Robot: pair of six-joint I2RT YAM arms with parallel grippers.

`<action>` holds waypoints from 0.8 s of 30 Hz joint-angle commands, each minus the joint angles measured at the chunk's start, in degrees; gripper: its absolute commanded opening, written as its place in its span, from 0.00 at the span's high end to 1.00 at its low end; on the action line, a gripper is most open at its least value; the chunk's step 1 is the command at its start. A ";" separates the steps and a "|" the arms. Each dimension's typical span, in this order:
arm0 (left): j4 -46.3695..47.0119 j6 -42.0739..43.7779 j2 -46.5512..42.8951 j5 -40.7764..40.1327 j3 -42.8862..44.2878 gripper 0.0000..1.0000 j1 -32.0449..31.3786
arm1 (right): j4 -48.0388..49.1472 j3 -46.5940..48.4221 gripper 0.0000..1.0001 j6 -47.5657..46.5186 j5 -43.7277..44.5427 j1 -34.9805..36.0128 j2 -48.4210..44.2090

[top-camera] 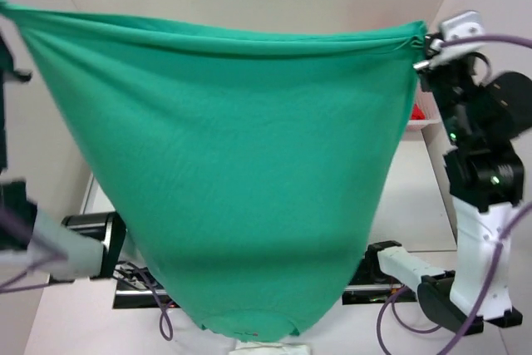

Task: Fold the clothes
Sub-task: Flatten the tank top out

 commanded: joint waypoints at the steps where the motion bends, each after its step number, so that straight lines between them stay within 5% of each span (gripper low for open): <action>1: -2.53 0.17 4.89 0.53 0.89 1.00 -0.21 | 5.46 -4.37 1.00 -1.09 2.73 -0.43 0.71; 24: -4.81 0.07 34.32 1.94 0.89 1.00 0.93 | 18.21 -11.85 1.00 -2.33 5.63 -1.49 22.42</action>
